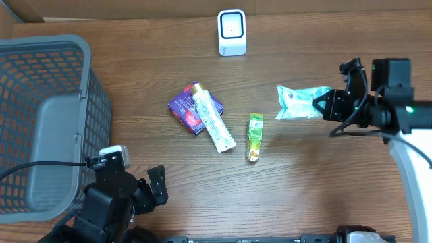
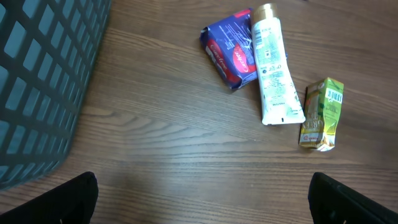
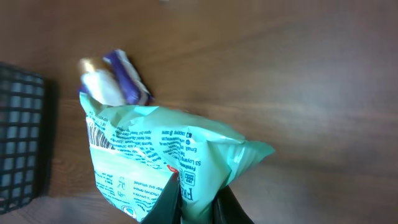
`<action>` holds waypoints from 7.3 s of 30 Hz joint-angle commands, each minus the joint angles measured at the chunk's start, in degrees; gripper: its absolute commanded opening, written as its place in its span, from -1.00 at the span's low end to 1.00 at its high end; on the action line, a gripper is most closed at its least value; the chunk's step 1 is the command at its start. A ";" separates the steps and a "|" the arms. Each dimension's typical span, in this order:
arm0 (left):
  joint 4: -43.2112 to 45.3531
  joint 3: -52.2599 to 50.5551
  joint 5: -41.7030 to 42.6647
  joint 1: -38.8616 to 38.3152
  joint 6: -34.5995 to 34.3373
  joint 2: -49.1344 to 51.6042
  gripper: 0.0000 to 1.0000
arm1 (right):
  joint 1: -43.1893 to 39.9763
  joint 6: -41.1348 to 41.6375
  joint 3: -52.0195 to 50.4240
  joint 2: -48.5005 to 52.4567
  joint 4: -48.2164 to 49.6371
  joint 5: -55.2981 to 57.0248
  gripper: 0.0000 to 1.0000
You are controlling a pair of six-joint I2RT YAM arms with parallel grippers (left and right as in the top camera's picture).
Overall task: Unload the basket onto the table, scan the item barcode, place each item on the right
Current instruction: 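Carry the mint packet up to the white scanner with the right gripper, then hold the packet at the scanner, then move it right and release, then move the right gripper to the green juice box and grasp it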
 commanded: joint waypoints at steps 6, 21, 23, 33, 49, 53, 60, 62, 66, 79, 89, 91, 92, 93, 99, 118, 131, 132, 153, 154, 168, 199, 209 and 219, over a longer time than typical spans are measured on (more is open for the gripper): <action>0.20 -0.46 -0.39 -0.20 -1.01 -0.07 0.99 | 7.76 -0.48 2.21 -9.29 8.28 -1.40 -0.93; 0.20 -0.46 -0.39 -0.20 -1.01 -0.07 1.00 | 32.96 5.49 7.37 -8.90 12.46 27.15 -0.93; 0.20 -0.46 -0.39 -0.20 -1.01 -0.07 0.99 | 34.07 5.70 8.50 -8.48 12.20 27.69 -0.93; 0.20 -0.46 -0.37 -0.20 -1.01 -0.07 0.99 | 36.26 6.73 19.85 0.94 7.85 42.80 -0.93; 0.20 -0.46 -0.39 -0.20 -1.01 -0.07 0.99 | 37.22 -20.48 45.55 32.52 17.42 69.24 -0.93; 0.20 -0.46 -0.39 -0.20 -1.01 -0.07 0.99 | 37.20 -28.26 45.55 37.33 23.28 69.31 -0.93; 0.20 -0.46 -0.39 -0.20 -1.01 -0.07 0.99 | 37.18 -51.30 45.55 45.68 35.89 75.12 -0.93; 0.20 -0.46 -0.39 -0.20 -1.01 -0.07 0.99 | 37.18 -57.37 45.55 47.95 39.78 75.76 -0.93; 0.20 -0.46 -0.39 -0.20 -1.01 -0.07 0.99 | 36.83 -64.98 45.53 52.65 50.64 76.08 -0.93; 0.20 -0.46 -0.37 -0.20 -1.01 -0.07 0.99 | 33.18 -77.02 45.53 64.98 69.64 75.03 -0.93; 0.20 -0.46 -0.37 -0.20 -1.01 -0.07 0.99 | 32.48 -75.17 45.53 65.35 69.48 72.61 -0.93; 0.20 -0.46 -0.37 -0.20 -1.01 -0.07 0.99 | 32.63 -75.12 45.53 65.33 69.90 72.61 -0.93; 0.20 -0.46 -0.39 -0.20 -1.01 -0.07 0.99 | 32.79 -74.84 45.53 65.18 70.29 72.65 -0.93; 0.20 -0.46 -0.39 -0.20 -1.01 -0.07 0.99 | 33.09 -74.34 45.53 64.92 70.34 72.65 -0.93; 0.20 -0.46 -0.39 -0.20 -1.01 -0.07 0.99 | 34.42 -69.44 45.53 60.24 66.62 73.05 -0.93; 0.20 -0.46 -0.37 -0.20 -1.01 -0.07 0.99 | 21.99 20.68 45.55 21.22 -3.67 30.18 -0.93; 0.20 -0.46 -0.39 -0.20 -1.01 -0.07 0.99 | -8.17 32.92 19.08 21.59 -10.80 20.33 -0.93; 0.20 -0.46 -0.39 -0.20 -1.01 -0.07 0.99 | -9.53 33.03 16.26 21.59 -8.44 19.34 -0.93; 0.20 -0.46 -0.37 -0.20 -1.01 -0.07 0.99 | -20.50 31.28 -4.02 21.20 11.98 20.39 0.10; 0.20 -0.46 -0.37 -0.20 -1.01 -0.07 0.99 | -20.50 30.60 -2.49 21.14 10.58 20.06 0.11; 0.20 -0.46 -0.39 -0.20 -1.01 -0.07 0.99 | -1.81 6.73 8.37 20.98 -12.44 -3.30 0.26; 0.20 -0.46 -0.39 -0.20 -1.01 -0.07 0.99 | 26.40 20.92 -11.10 22.49 13.03 8.55 -0.30; 0.20 -0.46 -0.37 -0.20 -1.01 -0.07 0.99 | 26.40 22.21 -11.10 25.62 12.76 7.65 -0.67; 0.20 -0.46 -0.39 -0.20 -1.01 -0.07 0.99 | 26.40 22.16 -11.10 27.36 15.34 5.75 -0.68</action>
